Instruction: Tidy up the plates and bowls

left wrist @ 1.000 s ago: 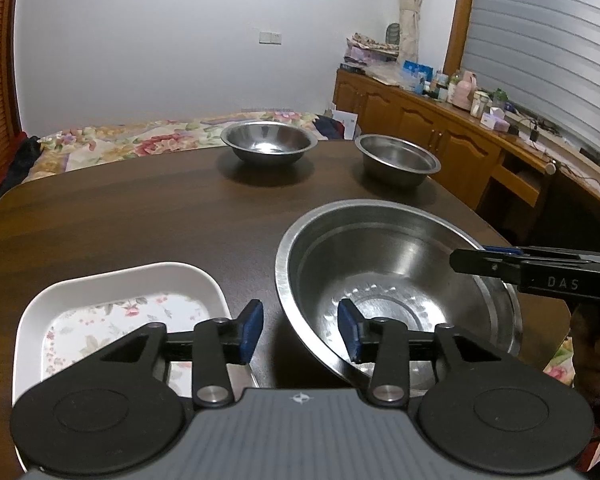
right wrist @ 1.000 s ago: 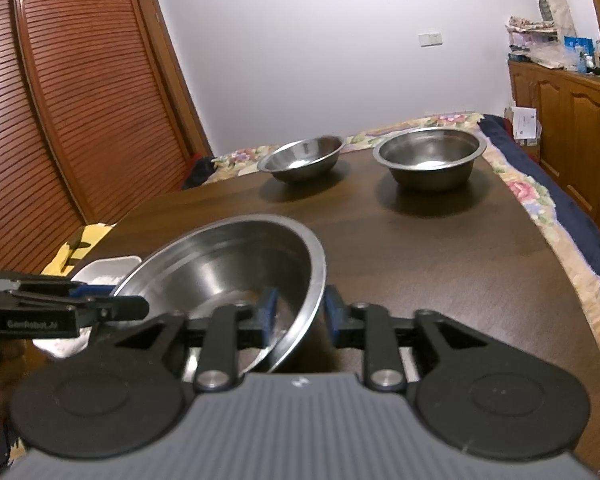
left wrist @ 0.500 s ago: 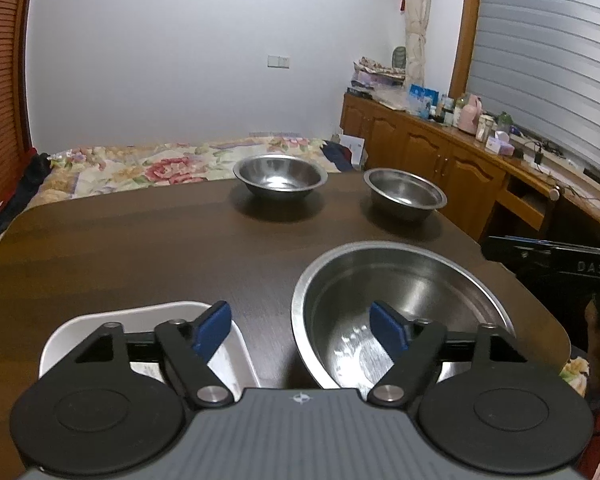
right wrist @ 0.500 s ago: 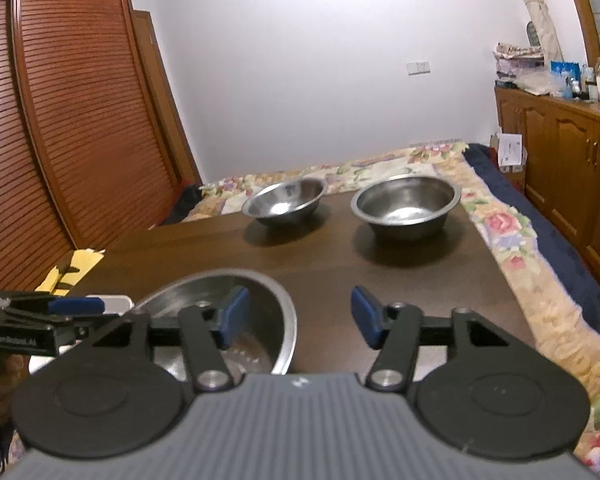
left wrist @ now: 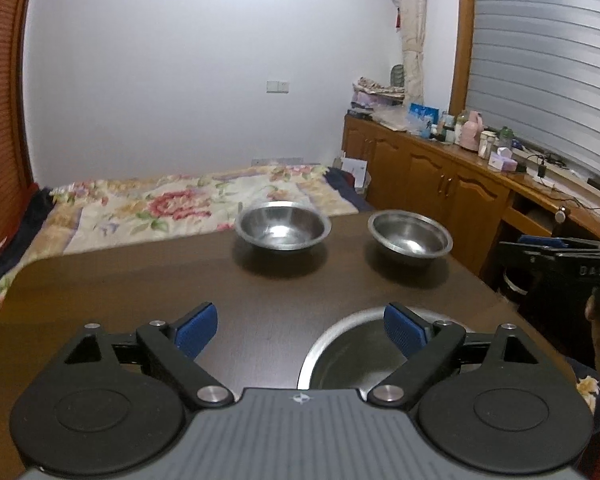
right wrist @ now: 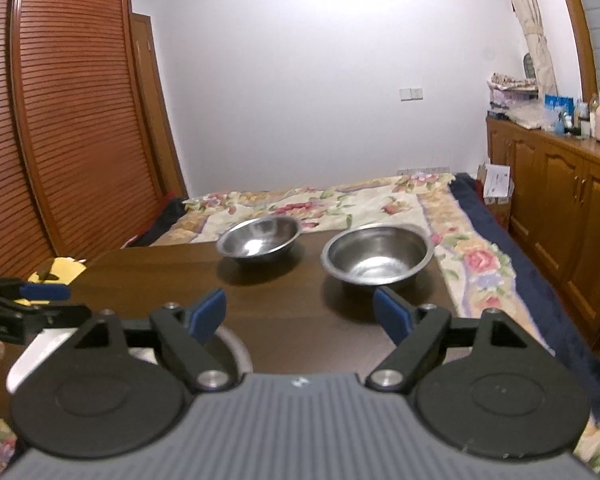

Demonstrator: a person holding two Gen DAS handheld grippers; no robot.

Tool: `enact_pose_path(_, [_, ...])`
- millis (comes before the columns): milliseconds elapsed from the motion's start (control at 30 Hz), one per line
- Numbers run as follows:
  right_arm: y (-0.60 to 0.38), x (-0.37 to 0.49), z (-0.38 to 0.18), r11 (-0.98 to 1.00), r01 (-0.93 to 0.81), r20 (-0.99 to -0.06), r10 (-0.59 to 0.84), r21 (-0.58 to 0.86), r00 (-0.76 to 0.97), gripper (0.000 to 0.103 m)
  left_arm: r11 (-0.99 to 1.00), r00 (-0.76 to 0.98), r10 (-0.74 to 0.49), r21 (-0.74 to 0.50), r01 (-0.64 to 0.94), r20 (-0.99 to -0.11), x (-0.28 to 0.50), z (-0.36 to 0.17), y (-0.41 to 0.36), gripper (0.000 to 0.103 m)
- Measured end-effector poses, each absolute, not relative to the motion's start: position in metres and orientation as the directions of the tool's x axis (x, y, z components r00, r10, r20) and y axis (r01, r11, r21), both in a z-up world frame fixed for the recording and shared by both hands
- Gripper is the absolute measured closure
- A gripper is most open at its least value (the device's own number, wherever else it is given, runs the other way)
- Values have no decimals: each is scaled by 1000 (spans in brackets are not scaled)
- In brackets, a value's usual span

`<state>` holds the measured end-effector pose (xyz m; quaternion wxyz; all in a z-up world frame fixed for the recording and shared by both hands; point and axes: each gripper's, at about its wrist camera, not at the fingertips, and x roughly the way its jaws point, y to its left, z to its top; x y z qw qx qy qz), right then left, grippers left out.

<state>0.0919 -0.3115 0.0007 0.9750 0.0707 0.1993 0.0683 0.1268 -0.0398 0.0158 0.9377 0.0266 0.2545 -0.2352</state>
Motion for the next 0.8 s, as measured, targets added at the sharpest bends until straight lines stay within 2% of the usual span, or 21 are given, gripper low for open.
enact_pose_path(133, [-326, 107, 5, 984, -83, -368, 137, 159, 920, 22, 857, 730, -483, -93, 506, -484, 144, 29, -53, 11])
enact_pose_path(333, [-344, 132, 2, 987, -53, -366, 105, 150, 925, 22, 817, 699, -523, -54, 574, -488, 171, 44, -85, 11])
enact_pose_path(533, [-367, 162, -16, 988, -14, -395, 75, 156, 916, 22, 784, 654, -538, -29, 621, -532, 205, 43, -117, 12])
enact_pose_path(633, [-378, 177, -26, 981, 8, -415, 74, 192, 907, 22, 767, 634, -536, -8, 642, -557, 222, 37, -135, 17])
enact_pose_path(700, [-383, 187, -33, 976, 14, -431, 84, 218, 899, 24, 766, 626, -528, -3, 643, -574, 234, 32, -144, 18])
enact_pose_path(800, [-385, 196, -40, 975, 14, -452, 90, 222, 887, 32, 760, 602, -521, -8, 649, -605, 251, 23, -156, 21])
